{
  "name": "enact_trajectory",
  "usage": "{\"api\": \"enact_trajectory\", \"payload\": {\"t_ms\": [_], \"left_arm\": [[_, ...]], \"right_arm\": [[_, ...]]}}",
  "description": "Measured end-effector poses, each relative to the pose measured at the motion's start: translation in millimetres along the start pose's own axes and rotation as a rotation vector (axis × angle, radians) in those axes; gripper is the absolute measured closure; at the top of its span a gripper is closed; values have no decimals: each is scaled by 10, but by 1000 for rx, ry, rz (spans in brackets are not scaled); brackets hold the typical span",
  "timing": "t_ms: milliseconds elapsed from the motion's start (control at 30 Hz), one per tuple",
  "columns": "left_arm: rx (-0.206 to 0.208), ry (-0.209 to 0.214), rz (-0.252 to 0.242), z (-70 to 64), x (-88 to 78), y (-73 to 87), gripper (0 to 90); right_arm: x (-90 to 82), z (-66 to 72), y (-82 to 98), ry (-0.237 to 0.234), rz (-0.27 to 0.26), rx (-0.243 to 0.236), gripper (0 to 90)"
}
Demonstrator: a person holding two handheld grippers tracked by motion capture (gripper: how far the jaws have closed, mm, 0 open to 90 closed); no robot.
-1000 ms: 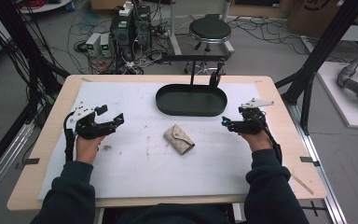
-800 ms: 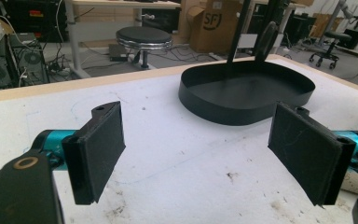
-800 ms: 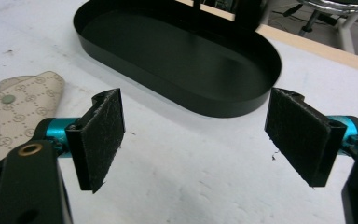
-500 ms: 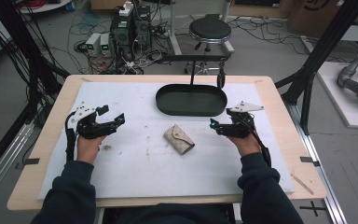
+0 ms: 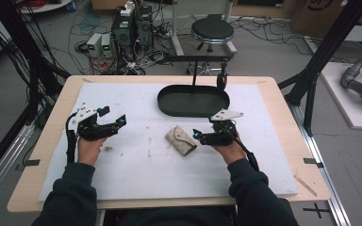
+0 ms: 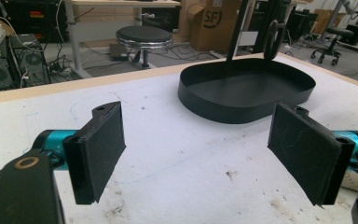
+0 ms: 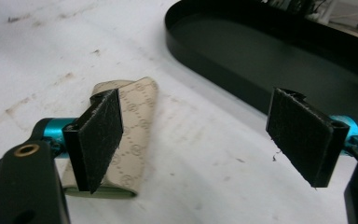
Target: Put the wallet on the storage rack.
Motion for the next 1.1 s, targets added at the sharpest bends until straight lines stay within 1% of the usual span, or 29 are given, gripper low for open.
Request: {"api": "enact_trajectory", "payload": {"t_ms": [33,67,100,133,167,200,233,267,300,333,367,467,500,533,567,600,633,733,800,933,967,1000,1033,1067,1100], "left_arm": [[-3,1,0,6,0,2,184],[-3,1,0,6,0,2,184],[-2,0,2,10,0,4,184],[-2,0,2,10,0,4,184],[-2,-1,1,11,0,3,184],[-2,-1,1,11,0,3,184],[-3,2,3,10,1,6,184],[-3,2,3,10,1,6,184],[-4,1,2,11,4,5,184],[-4,1,4,11,5,7,184],[-6,1,4,10,6,8,184],[-5,1,5,11,5,8,184],[-8,0,7,15,2,11,184],[-8,0,7,15,2,11,184],[-7,0,7,20,2,12,184],[-8,0,7,20,2,11,185],[-8,0,7,20,2,11,185],[-7,1,8,20,4,13,185],[-8,2,9,18,4,14,186],[-8,2,9,21,3,14,186],[-9,0,10,24,2,15,186],[-9,0,10,24,2,15,186],[-11,1,10,24,0,15,186],[-11,1,10,24,0,15,186],[-12,1,10,24,0,15,186]], "right_arm": [[38,37,2,-5,11,-3,193],[38,37,2,-5,11,-3,193],[111,98,1,-15,26,-5,193],[111,98,1,-15,26,-5,193],[162,162,4,-22,37,-19,193],[162,162,4,-22,37,-19,193],[204,214,16,-28,50,-19,193],[204,214,16,-28,50,-19,193],[253,261,33,-34,60,-28,193],[253,261,33,-34,60,-28,193],[315,325,71,-38,79,-34,193],[426,423,132,-47,114,-55,193],[456,453,143,-44,119,-63,193],[456,453,143,-44,119,-63,193],[506,527,164,-52,132,-72,193],[530,550,174,-47,138,-89,193],[552,576,185,-46,146,-90,193],[613,616,215,-46,167,-99,192],[651,612,236,-32,181,-101,193],[675,594,247,-27,200,-98,205],[678,583,247,-24,205,-90,244],[678,583,247,-24,205,-90,244],[667,582,243,-31,209,-82,296],[667,582,243,-31,209,-82,296],[655,586,240,-43,215,-82,349]]}}
Point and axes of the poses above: each handheld gripper's, and its own axes: x roughly forward along the jaws, y roughly out of its underside, z roughly to its left, the point moved 10 cm from there along x, roughly forward along the jaws, and after that the axes turned 12 degrees about z, right-handed, at the moved point
